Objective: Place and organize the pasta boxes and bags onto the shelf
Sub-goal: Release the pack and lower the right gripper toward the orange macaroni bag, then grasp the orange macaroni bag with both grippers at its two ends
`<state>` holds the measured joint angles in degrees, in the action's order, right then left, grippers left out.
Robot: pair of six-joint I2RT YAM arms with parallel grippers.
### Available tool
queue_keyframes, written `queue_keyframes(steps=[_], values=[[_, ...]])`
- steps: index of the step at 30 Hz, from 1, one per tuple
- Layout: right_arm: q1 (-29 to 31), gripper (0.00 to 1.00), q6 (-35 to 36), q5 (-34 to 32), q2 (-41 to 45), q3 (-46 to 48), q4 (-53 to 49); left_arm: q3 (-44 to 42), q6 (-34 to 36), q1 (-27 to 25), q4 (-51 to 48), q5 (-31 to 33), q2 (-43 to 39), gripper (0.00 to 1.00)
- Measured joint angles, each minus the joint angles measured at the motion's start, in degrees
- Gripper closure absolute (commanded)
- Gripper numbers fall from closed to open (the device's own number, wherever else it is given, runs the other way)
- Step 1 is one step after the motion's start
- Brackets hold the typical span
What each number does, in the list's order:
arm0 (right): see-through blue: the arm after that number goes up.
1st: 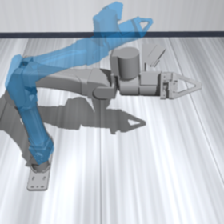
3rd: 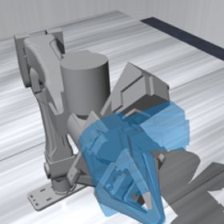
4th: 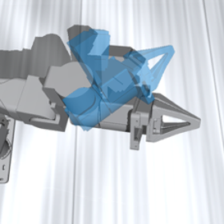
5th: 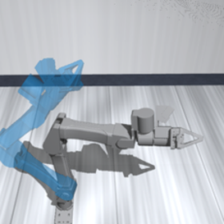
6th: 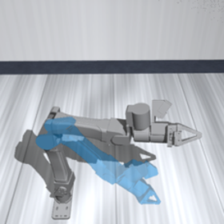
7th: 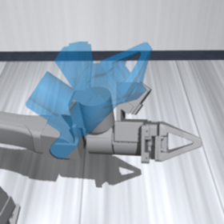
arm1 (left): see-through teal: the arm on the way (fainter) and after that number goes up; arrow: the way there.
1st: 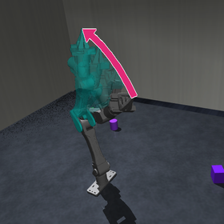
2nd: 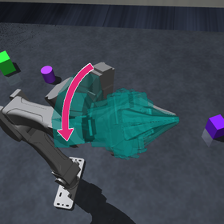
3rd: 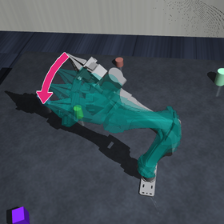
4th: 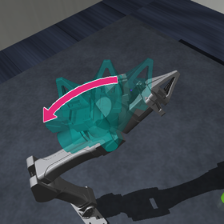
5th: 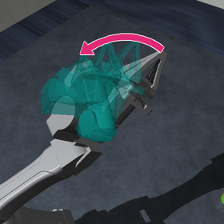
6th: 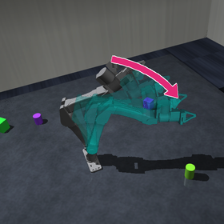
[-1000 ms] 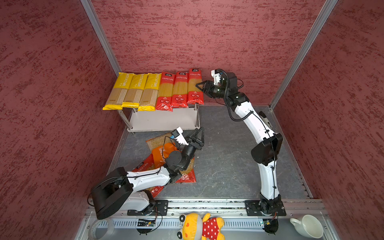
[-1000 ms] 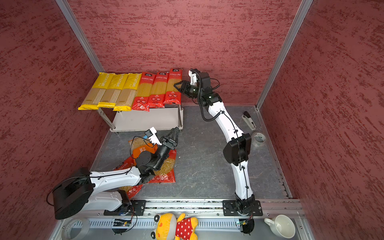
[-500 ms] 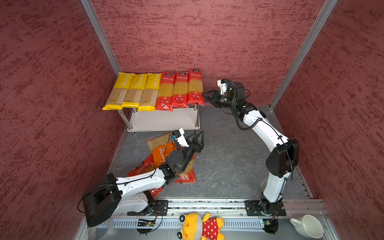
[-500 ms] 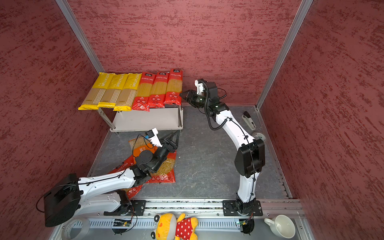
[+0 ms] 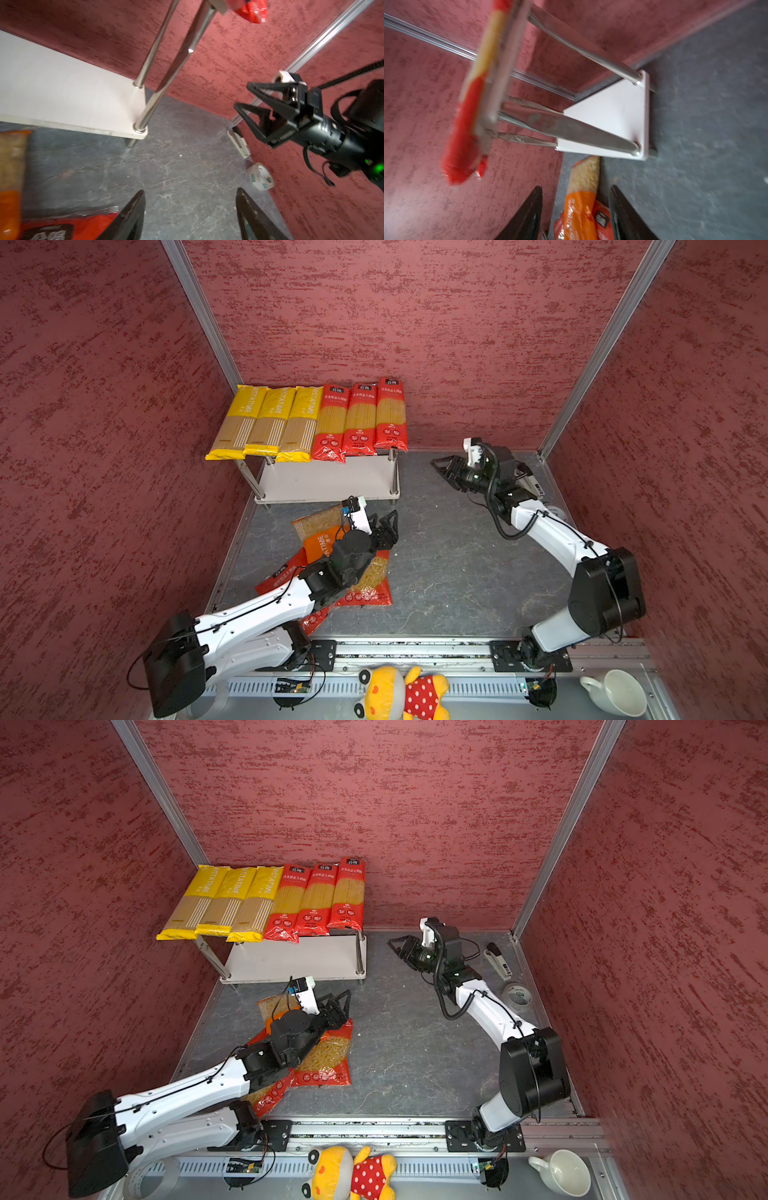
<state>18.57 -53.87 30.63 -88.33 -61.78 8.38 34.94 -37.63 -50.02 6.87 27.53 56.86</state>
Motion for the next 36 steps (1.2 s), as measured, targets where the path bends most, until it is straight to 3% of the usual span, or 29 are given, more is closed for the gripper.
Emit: queue_keyframes(steps=[7, 13, 18, 29, 36], values=[[8.2, 0.47, -2.56, -1.77, -2.97, 13.11, 1.64, -1.99, -4.13, 8.07, -19.93, -2.43, -7.23, 0.31], [16.33, 0.47, -2.47, -1.92, -9.38, 13.2, 1.79, -3.43, -5.79, 15.45, -32.74, -3.87, -15.02, 0.31], [21.0, 0.47, -0.94, -1.75, -14.82, 9.73, 0.13, -3.43, -8.04, 22.4, -41.05, -5.31, -16.76, 0.27], [25.44, 0.46, 3.39, -1.97, -17.27, -0.11, -3.1, -6.36, -11.5, 33.99, -47.08, -12.39, -19.26, 0.22], [27.17, 0.47, 3.48, -0.83, -22.03, -3.91, -3.8, -9.9, -12.33, 37.57, -47.39, -16.13, -21.86, 0.23]])
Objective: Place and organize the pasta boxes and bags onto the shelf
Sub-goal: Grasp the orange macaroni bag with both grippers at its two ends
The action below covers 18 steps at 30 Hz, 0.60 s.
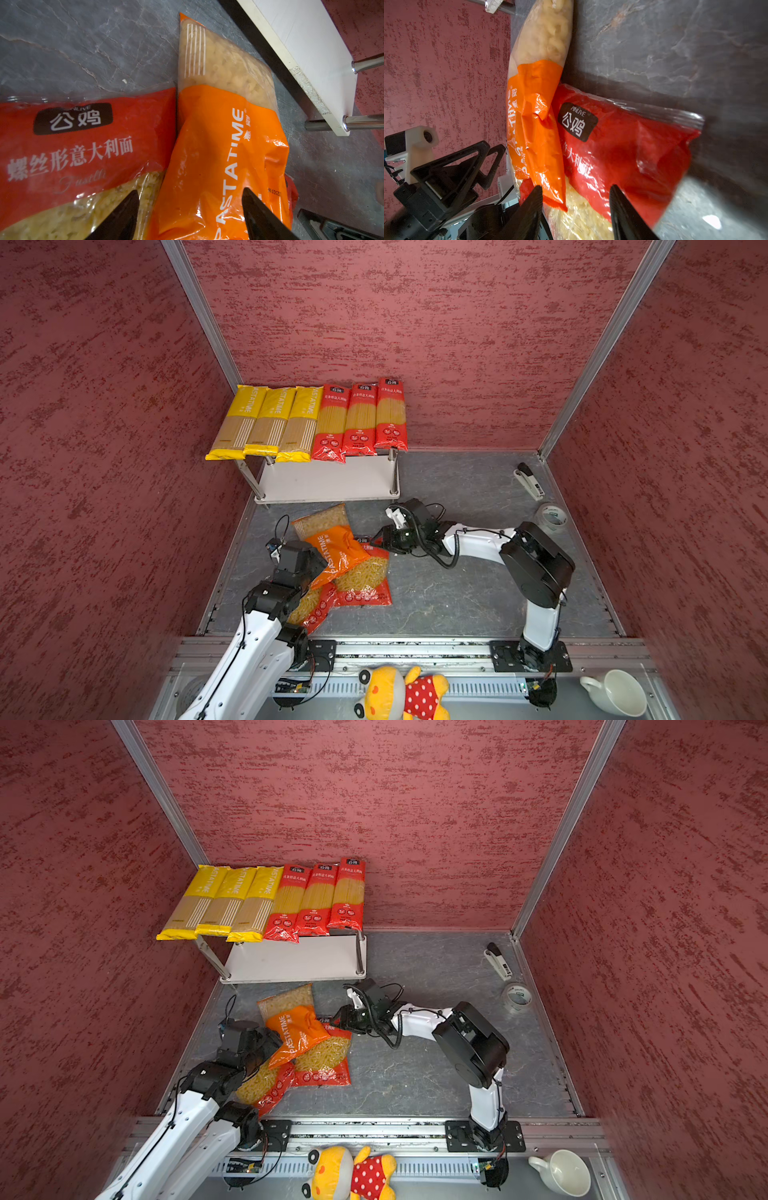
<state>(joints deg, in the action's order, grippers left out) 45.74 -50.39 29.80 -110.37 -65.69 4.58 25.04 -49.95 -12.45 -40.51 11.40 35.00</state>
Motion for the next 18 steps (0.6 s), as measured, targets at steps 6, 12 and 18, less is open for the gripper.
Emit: queue_keyframes(steps=[6, 12, 18], values=[[1.79, 0.51, 0.17, 1.27, -3.06, -4.24, -0.31, -2.01, -0.87, 0.48, 0.57, -1.73, -0.09, 0.23], [3.08, 0.55, 0.5, 2.97, -5.16, -7.08, -0.42, -4.7, -2.34, 1.16, 3.02, -3.28, -1.68, 0.25], [3.37, 0.65, 0.57, 4.79, -7.65, -9.07, -1.01, -5.33, -3.39, 1.53, 3.76, -3.8, -2.58, 0.25]])
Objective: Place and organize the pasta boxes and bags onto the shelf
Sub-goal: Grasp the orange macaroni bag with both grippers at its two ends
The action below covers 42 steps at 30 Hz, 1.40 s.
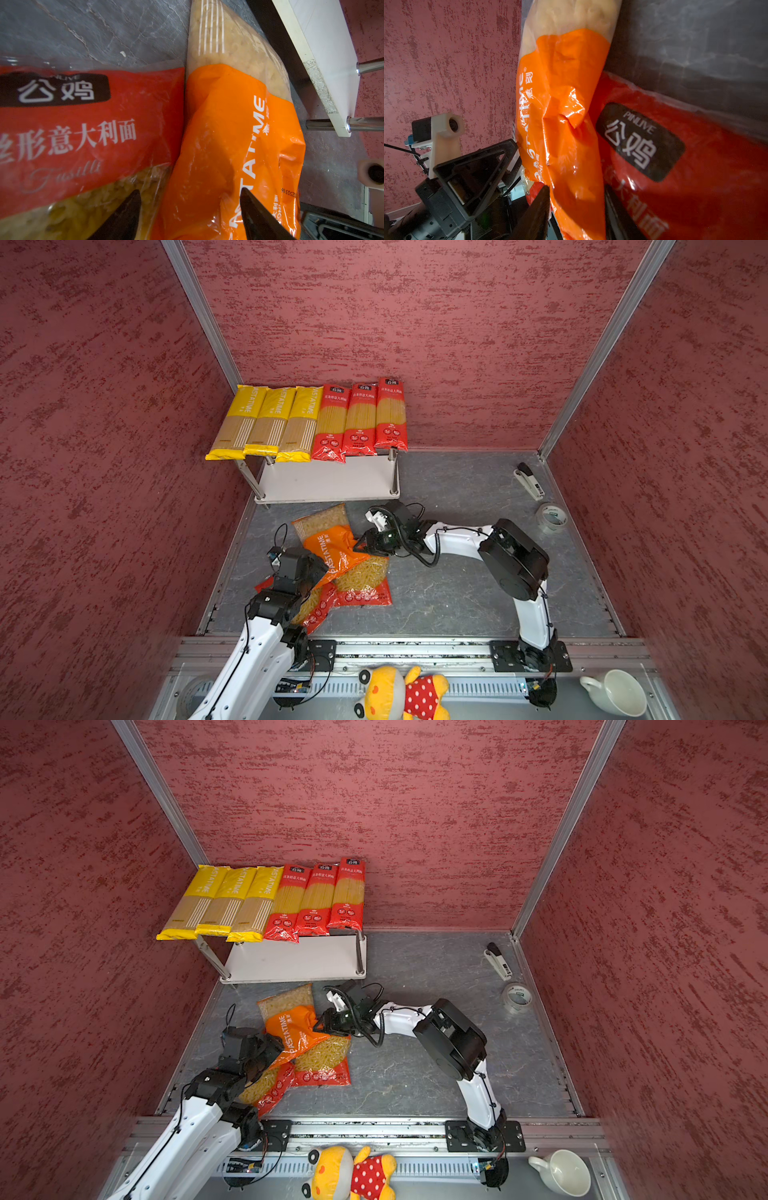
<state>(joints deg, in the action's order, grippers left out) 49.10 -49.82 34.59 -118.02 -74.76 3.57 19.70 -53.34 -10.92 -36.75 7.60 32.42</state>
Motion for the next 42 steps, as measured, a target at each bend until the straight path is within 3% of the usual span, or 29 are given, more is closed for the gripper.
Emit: queue_keyframes(steps=[6, 11, 17, 28, 34, 42], values=[[0.09, 0.9, 0.66, 1.64, -0.81, -0.63, -0.13, -0.09, -0.04, 0.13, -0.07, -0.07, -0.98, 0.27], [0.07, 1.0, 0.79, 3.5, -0.68, -0.7, -0.02, 1.92, 1.57, 0.28, -1.9, 0.2, -0.92, 0.26], [-0.11, 1.0, -0.24, 5.9, 2.38, 1.49, 1.33, 6.08, 3.74, 0.66, -2.19, 0.28, -0.9, 0.26], [-3.48, 1.0, -3.85, 10.49, 15.21, 18.86, 6.78, 6.21, 5.31, 2.34, -1.9, -0.96, -0.02, 0.25], [-3.76, 0.68, -4.15, 13.09, 15.02, 21.2, 6.69, 5.2, 5.51, 2.56, 0.57, -3.5, 2.23, 0.25], [-8.39, 0.54, -2.6, 11.87, 14.8, 15.87, 3.87, 4.17, 7.82, 2.58, 4.63, -8.83, 5.27, 0.22]])
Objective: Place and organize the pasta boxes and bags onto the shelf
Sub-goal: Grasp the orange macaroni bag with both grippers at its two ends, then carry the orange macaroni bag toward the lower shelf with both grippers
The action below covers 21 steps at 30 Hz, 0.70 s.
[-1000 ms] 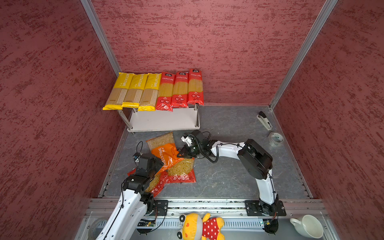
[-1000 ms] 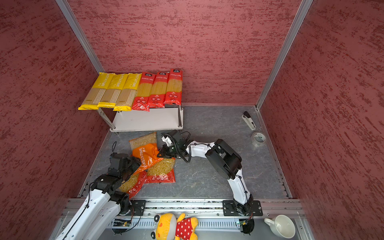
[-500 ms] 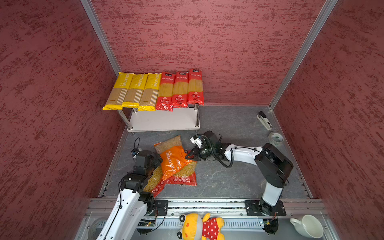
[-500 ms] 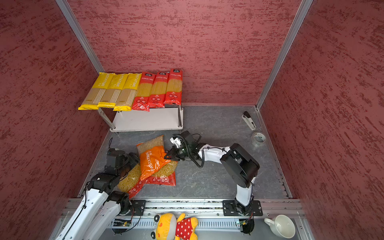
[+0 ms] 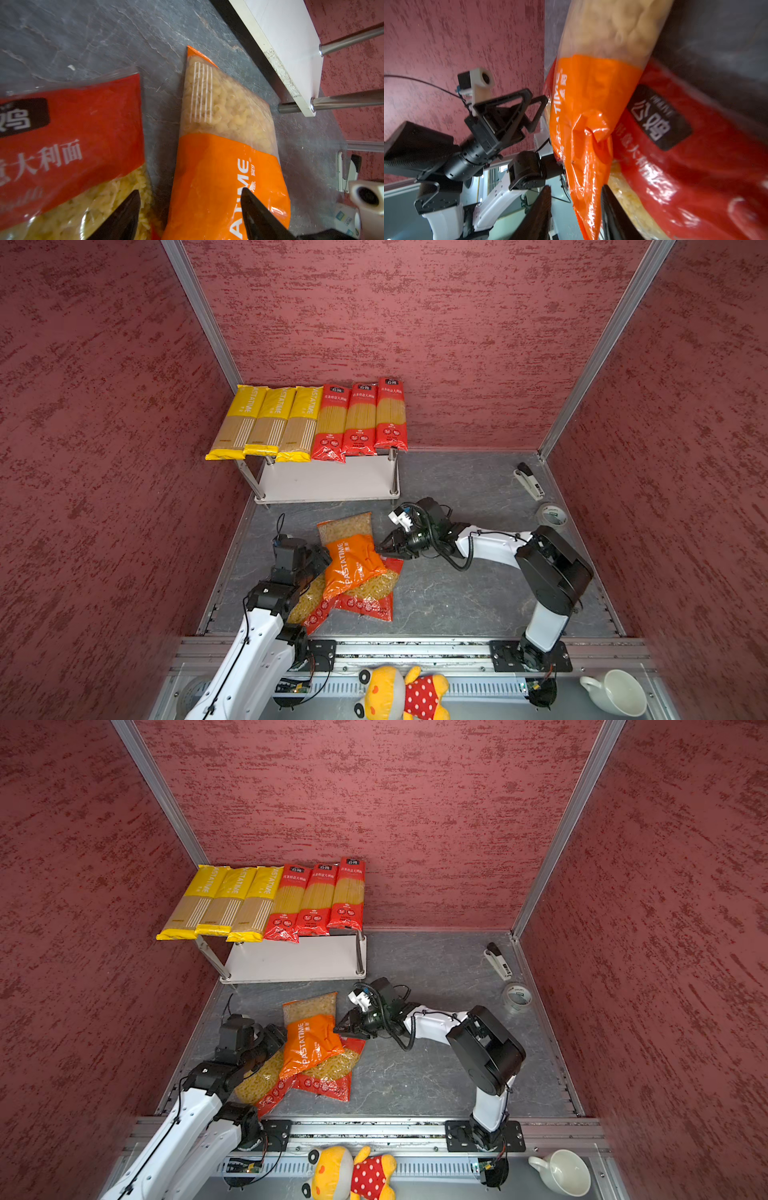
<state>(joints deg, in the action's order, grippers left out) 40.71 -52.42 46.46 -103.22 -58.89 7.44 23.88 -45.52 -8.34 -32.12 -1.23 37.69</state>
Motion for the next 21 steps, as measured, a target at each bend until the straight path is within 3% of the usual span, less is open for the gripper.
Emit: queue_keyframes(steps=[5, 13, 21], values=[[-0.42, 0.48, 0.35, -3.61, -2.84, -4.48, -1.7, -1.05, 2.38, 0.2, 4.76, -4.0, 5.44, 0.22], [1.7, 0.48, 1.66, -7.26, -10.95, -13.57, -5.77, -4.28, 4.04, 2.62, 12.04, -9.88, 9.73, 0.25], [4.7, 0.61, 1.38, -7.26, -16.28, -17.64, -5.6, -8.9, 3.76, 3.26, 20.5, -13.88, 11.06, 0.35]])
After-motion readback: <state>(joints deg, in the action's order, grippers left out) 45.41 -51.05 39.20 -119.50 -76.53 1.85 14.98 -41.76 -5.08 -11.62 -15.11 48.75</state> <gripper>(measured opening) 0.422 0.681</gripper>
